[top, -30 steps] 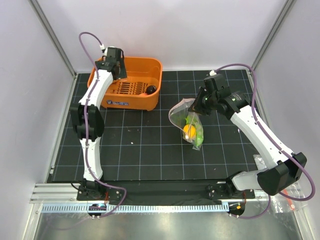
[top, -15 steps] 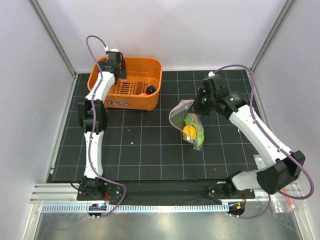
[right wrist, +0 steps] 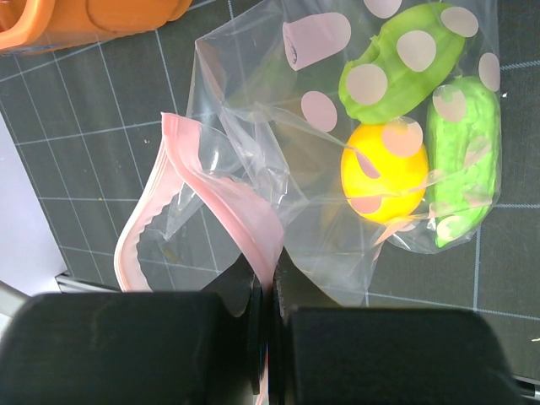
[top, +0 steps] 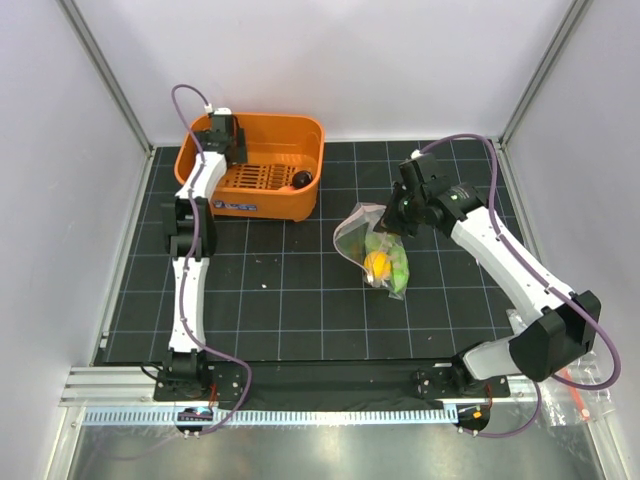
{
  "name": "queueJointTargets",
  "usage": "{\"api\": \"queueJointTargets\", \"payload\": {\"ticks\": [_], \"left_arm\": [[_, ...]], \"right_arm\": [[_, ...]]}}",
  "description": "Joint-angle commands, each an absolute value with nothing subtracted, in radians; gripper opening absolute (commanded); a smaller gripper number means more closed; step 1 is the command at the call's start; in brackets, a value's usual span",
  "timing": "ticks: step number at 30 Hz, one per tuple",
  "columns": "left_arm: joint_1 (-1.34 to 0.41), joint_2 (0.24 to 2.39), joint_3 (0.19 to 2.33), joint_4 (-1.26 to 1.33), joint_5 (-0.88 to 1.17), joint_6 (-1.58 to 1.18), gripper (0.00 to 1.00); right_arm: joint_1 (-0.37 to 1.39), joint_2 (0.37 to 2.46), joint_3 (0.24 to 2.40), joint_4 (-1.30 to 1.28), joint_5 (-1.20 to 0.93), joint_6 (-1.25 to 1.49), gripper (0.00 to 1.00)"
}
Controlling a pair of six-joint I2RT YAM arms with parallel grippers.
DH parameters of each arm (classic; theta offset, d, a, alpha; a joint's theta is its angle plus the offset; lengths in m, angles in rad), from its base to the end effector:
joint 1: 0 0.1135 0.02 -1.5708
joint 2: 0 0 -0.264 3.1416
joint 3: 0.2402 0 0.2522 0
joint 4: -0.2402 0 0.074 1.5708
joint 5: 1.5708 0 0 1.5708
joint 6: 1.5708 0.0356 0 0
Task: Place the food in the zip-top bag and seal the zipper
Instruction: Pick up the fake fruit from the bin.
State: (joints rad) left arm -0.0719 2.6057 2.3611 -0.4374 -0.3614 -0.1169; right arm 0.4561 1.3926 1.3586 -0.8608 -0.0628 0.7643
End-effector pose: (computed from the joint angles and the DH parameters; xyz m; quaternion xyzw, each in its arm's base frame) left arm 0.5819 -0.0293 0.1796 -0.0972 0.8862 0.1217 0.4363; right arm 0.2581 0.1291 0.3395 0.1345 0.9334 0.2142 0.2547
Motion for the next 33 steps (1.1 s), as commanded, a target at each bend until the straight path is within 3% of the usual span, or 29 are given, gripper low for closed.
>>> {"api": "queueJointTargets", "payload": {"ticks": [1, 6, 10, 13, 33], "left_arm": [[-0.067, 2.628, 2.424, -0.301, -0.33, -0.089, 1.0], [-0.066, 2.669, 2.434, -0.209, -0.321, -0.066, 0.97], [-0.069, 2.614, 2.396, -0.21, -0.331, -0.06, 0.5], [-0.084, 2.51, 2.229, -0.125, -0.353, -0.049, 0.38], [-0.23, 1.864, 1.752, -0.209, -0.121, -0.377, 0.38]], "right_arm": [[0.453, 1.396, 1.365, -0.853, -0.069, 0.765, 0.01], [0.453, 1.41, 1.367, -0.864, -0.061, 0.772, 0.01], [0.453, 1.41, 1.376, -0.864, -0.057, 0.781, 0.01], [0.453, 1.42, 1.379, -0.861, -0.052, 0.784, 0.01], [0.446, 1.442, 1.416, -0.799, -0.103, 0.75, 0.01]]}}
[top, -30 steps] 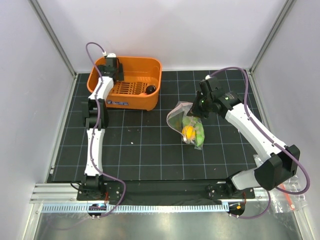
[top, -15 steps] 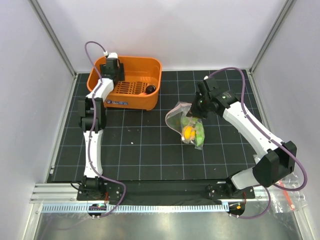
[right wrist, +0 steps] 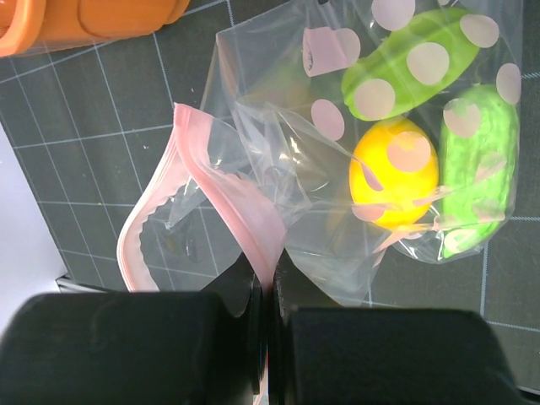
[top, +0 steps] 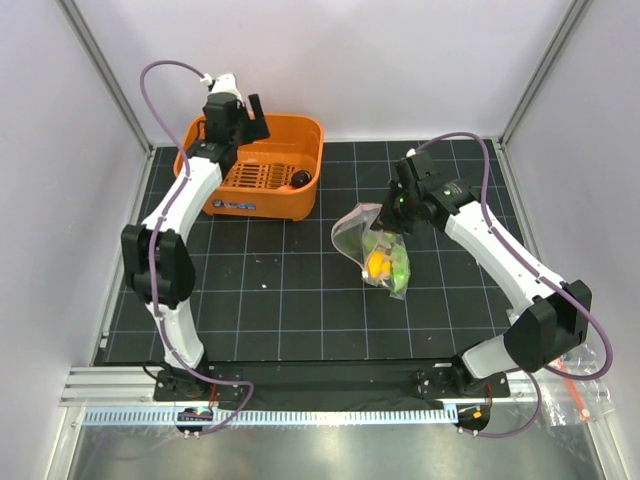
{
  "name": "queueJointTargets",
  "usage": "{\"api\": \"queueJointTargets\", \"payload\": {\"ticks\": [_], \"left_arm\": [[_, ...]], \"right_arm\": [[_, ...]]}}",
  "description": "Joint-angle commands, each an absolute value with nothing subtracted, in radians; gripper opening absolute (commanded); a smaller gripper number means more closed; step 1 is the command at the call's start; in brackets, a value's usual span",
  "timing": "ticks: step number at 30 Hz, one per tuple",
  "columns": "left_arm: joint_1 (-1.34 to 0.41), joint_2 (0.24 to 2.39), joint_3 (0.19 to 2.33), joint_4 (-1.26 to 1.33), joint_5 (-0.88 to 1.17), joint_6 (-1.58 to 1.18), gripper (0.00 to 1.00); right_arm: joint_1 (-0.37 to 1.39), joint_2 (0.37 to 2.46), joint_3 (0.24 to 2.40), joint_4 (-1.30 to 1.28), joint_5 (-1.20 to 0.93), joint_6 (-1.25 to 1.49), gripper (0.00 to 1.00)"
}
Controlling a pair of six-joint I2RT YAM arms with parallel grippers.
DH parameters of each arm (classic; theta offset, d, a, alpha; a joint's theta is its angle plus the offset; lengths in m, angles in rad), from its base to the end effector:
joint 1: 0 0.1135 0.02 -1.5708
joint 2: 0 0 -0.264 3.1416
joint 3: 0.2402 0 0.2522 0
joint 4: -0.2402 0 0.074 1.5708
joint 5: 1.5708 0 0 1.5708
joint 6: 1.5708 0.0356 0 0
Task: Place the food in the zip-top bag and seal the zipper
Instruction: Pick up the fake fruit from the bin, then place the fake fruit in the zipper food storage bag.
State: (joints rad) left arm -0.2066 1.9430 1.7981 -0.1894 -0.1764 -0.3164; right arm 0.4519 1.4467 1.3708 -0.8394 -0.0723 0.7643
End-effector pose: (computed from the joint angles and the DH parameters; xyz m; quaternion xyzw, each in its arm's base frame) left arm 0.4614 -0.0903 0.3476 -0.0955 0.8077 -0.0799 0.5763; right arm 0.2714 0.1346 0.3299 0.1357 0.9364 0.2119 0.2445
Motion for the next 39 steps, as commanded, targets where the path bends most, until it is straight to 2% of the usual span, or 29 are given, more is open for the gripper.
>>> {"api": "queueJointTargets", "payload": {"ticks": [1, 10, 18, 31, 39], "left_arm": [[-0.247, 1.814, 1.738, -0.216, -0.114, -0.406, 0.38], [-0.382, 1.55, 1.556, -0.235, 0.084, -0.551, 0.37], [-0.578, 1.398, 1.448, -0.232, 0.152, -0.649, 0.35], [-0.798, 1.439, 1.347, -0.18, 0.144, -0.778, 0.29], [-0.821, 1.502, 1.295, -0.15, 0.158, -0.807, 0.27]], "right_arm": [[0.445, 1.44, 1.422, -0.798, -0.104, 0.747, 0.01], [0.443, 1.42, 1.453, -0.805, -0.124, 0.739, 0.01], [0.442, 1.387, 1.439, -0.804, -0.123, 0.752, 0.01], [0.442, 1.373, 1.491, -0.828, -0.109, 0.752, 0.01], [0.442, 1.327, 1.47, -0.836, -0.061, 0.761, 0.01]]}}
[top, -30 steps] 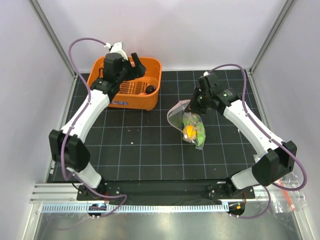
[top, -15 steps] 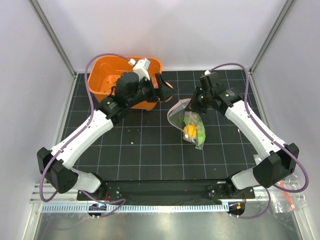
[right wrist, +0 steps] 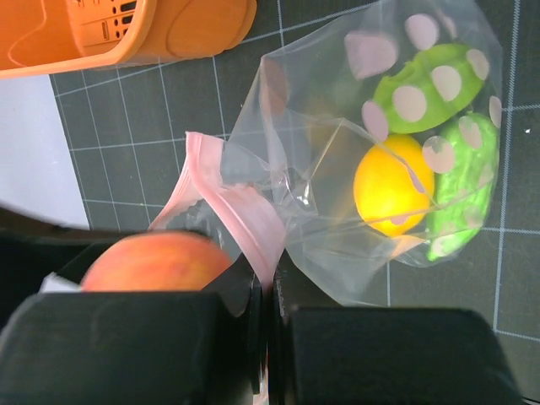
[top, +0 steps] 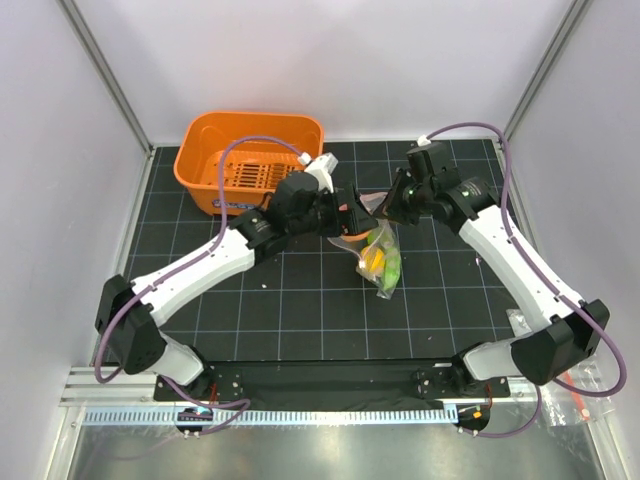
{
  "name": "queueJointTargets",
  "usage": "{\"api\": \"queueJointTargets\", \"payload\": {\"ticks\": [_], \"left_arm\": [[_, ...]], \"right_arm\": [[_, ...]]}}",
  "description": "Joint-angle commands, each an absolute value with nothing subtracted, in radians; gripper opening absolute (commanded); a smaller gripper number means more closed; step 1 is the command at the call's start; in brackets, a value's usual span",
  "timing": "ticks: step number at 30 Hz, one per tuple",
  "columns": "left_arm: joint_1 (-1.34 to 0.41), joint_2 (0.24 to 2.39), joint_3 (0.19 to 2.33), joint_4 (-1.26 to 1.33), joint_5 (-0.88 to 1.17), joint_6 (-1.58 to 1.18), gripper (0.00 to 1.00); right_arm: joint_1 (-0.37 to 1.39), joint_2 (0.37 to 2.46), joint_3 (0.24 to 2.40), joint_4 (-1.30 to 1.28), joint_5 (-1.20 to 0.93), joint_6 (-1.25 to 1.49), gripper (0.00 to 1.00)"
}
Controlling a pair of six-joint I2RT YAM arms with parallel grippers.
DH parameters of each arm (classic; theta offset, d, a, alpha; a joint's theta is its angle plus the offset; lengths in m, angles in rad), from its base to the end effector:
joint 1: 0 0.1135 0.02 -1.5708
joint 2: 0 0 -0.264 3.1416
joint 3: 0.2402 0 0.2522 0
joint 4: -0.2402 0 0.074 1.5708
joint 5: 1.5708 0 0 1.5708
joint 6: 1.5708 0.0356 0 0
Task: Place the food in the zip-top bag and seal the zipper
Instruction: Place the fake fruit in the zipper food storage bag.
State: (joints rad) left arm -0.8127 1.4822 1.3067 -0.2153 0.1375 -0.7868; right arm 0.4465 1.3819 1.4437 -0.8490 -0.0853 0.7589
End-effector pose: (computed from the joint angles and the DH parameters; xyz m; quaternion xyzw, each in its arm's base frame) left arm 0.2366 -0.2570 0.3511 0.0490 0.8284 -0.4379 0.3459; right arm 0.2589 0.1273 0.3703 0.1276 0.9147 0.2487 0.2920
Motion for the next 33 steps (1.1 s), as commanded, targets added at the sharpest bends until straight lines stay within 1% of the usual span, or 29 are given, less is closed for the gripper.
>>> {"api": "queueJointTargets", "payload": {"ticks": [1, 5, 7, 9, 10, 11, 13, 14, 16, 22, 33], "left_arm": [[-0.828, 1.511, 1.287, -0.153, 0.138, -0.798, 0.26], [-0.839, 1.551, 1.266, -0.155, 0.118, -0.781, 0.26], [-0.844, 1.571, 1.266, -0.155, 0.117, -0.785, 0.28], [-0.851, 1.577, 1.269, -0.161, 0.1, -0.788, 0.55], [-0.856, 1.575, 1.275, -0.166, 0.094, -0.785, 0.64], [-0.859, 1.572, 1.278, -0.173, 0.086, -0.778, 0.79], [-0.865, 1.562, 1.293, -0.19, 0.063, -0.753, 0.88], [-0.865, 1.559, 1.301, -0.199, 0.06, -0.747, 0.95], [-0.865, 1.552, 1.334, -0.225, 0.06, -0.72, 1.0], [-0.865, 1.557, 1.42, -0.316, 0.103, -0.683, 1.0], [-0.865, 1.516, 1.477, -0.405, 0.015, -0.637, 1.0]], "right_arm": [[0.442, 1.324, 1.467, -0.835, -0.058, 0.761, 0.01], [0.442, 1.313, 1.445, -0.824, -0.054, 0.762, 0.01], [0.44, 1.307, 1.437, -0.819, -0.052, 0.761, 0.01], [0.442, 1.304, 1.433, -0.816, -0.051, 0.759, 0.01], [0.442, 1.304, 1.433, -0.813, -0.049, 0.759, 0.01], [0.442, 1.302, 1.434, -0.816, -0.048, 0.758, 0.01], [0.442, 1.302, 1.431, -0.819, -0.043, 0.758, 0.01], [0.443, 1.301, 1.428, -0.819, -0.041, 0.758, 0.01], [0.442, 1.299, 1.427, -0.818, -0.041, 0.759, 0.01], [0.44, 1.296, 1.42, -0.818, -0.037, 0.761, 0.01], [0.442, 1.293, 1.414, -0.815, -0.037, 0.769, 0.01]]}}
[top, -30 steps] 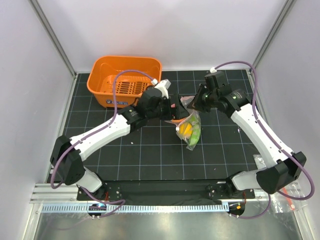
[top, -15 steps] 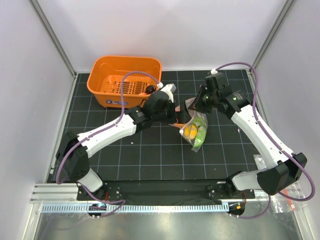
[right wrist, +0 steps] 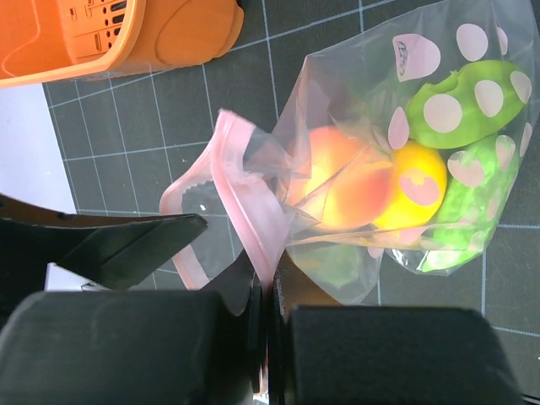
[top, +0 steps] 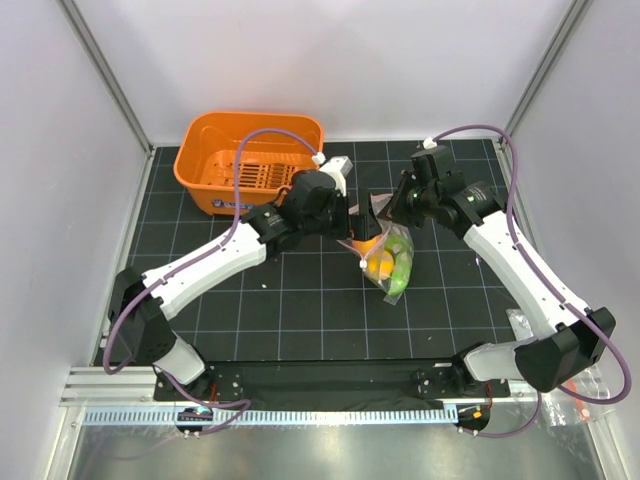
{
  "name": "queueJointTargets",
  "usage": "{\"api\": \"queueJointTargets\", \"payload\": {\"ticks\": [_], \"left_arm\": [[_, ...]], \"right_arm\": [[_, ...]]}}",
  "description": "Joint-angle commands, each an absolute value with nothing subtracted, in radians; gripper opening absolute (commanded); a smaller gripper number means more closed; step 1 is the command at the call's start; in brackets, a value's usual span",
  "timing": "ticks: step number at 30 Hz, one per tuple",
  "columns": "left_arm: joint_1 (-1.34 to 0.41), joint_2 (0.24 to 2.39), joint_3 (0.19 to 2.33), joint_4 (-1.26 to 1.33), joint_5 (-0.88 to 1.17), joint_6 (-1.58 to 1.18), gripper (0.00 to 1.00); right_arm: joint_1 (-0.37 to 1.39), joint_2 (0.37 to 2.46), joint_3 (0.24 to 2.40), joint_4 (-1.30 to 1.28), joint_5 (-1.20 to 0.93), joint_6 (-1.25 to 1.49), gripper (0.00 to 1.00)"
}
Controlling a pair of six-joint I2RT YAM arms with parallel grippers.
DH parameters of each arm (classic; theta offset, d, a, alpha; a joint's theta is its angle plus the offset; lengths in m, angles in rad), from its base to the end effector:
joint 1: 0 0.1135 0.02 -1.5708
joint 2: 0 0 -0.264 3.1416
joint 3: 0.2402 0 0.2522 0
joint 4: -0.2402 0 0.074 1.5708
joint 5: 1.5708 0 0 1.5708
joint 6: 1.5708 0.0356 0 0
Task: Place the food in the zip-top bag and seal the zipper
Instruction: Place the fake fruit in the zipper food storage bag.
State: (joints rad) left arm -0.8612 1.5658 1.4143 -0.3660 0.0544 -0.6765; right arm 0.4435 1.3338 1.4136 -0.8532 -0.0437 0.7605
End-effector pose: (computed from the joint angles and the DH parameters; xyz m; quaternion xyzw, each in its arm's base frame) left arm 0.2364 -0.2782 0.3456 0.0933 0.8592 -0.3663 0.3448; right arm 0.2485 0.1198 0.3729 0.1371 0.9111 0.2364 0.3085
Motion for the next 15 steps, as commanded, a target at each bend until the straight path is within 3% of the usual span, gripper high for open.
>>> {"api": "queueJointTargets", "payload": {"ticks": [1, 15], "left_arm": [[-0.865, 1.513, 1.483, -0.414, 0.008, -0.626, 1.0], [-0.792, 1.54, 1.716, -0.686, -0.236, -0.529, 1.0]], "right_arm": [[0.442, 1.29, 1.414, -0.816, -0.037, 0.767, 0.01], [0.44, 1.273, 1.407, -0.825, -0.029, 0.755, 0.01]]}}
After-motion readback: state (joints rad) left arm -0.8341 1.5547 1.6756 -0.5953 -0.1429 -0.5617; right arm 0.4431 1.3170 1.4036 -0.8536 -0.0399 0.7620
